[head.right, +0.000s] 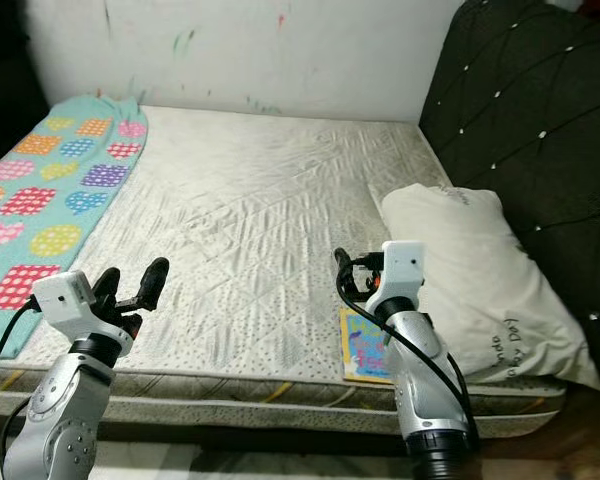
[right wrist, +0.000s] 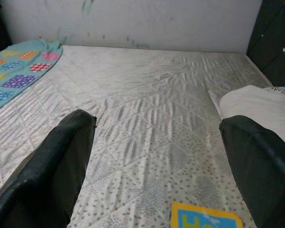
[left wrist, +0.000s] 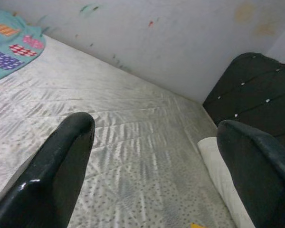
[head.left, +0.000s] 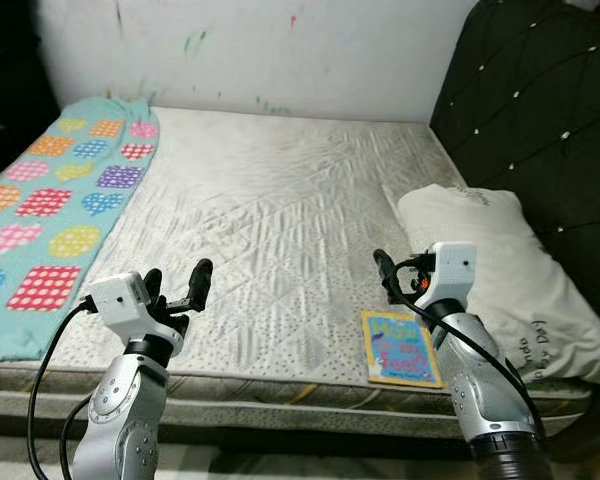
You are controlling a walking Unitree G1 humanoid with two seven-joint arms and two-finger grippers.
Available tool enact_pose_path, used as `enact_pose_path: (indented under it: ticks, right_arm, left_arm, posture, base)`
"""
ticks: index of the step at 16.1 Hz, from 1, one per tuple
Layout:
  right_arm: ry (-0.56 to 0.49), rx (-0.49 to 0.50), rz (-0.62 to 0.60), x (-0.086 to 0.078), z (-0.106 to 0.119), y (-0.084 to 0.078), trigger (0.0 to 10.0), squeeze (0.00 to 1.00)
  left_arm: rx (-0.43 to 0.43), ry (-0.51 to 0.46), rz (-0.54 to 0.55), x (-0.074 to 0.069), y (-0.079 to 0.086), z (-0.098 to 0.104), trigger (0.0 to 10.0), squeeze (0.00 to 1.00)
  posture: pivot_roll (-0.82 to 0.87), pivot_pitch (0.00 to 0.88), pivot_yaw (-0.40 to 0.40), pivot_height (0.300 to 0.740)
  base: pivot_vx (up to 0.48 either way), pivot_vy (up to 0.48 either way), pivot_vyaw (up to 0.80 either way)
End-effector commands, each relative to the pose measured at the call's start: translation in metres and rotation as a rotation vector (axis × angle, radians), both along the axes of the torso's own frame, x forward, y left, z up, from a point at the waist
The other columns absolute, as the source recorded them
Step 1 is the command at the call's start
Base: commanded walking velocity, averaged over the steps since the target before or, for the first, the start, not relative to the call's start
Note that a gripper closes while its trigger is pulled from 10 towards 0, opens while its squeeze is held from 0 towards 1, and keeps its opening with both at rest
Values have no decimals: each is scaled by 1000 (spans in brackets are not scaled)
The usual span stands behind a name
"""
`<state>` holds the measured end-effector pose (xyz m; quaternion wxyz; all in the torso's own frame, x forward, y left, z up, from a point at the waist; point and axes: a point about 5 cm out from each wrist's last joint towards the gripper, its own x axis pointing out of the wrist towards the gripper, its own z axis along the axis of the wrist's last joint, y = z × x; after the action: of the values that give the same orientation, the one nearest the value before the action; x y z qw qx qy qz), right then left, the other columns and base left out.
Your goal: Clean up the room
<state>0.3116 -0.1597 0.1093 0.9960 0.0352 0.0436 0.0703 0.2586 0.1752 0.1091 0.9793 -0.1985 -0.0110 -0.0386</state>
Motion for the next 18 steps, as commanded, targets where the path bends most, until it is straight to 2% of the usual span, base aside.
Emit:
enact_pose_path:
  ticks: [1, 7, 11, 13, 16, 18]
  right_arm:
    - [-21, 4, -3, 2, 7, -2, 10000, 0]
    - [-23, 0, -6, 2, 7, -3, 10000, 0]
    - [-23, -2, -13, 3, 7, -5, 10000, 0]
    - [-24, -2, -18, 4, 8, -7, 10000, 0]
    - [-26, -2, -22, 4, 8, -8, 10000, 0]
    - [-26, -2, -21, 4, 8, -8, 10000, 0]
  left_arm:
    - [2, -19, -9, 2, -2, 4, 10000, 0]
    - [3, -18, -14, 2, -3, 4, 10000, 0]
    - [5, 10, 17, 4, -1, 1, 10000, 0]
    - [-2, -18, -3, 3, -2, 4, 10000, 0]
    - [-4, -19, -6, 4, -3, 4, 10000, 0]
    - [-5, -17, -5, 5, -3, 4, 10000, 0]
  posture:
    - [3, 0, -34, 740]
    - [1, 0, -32, 740]
    - [0, 0, -32, 740]
    - [-1, 0, -31, 740]
    - [-3, 0, -30, 740]
    - [-3, 0, -30, 740]
  base:
    - [364, 0, 0]
    - [366, 0, 0]
    - [0, 0, 0]
    - [0, 0, 0]
    - [0, 457, -560]
    - [0, 480, 0]
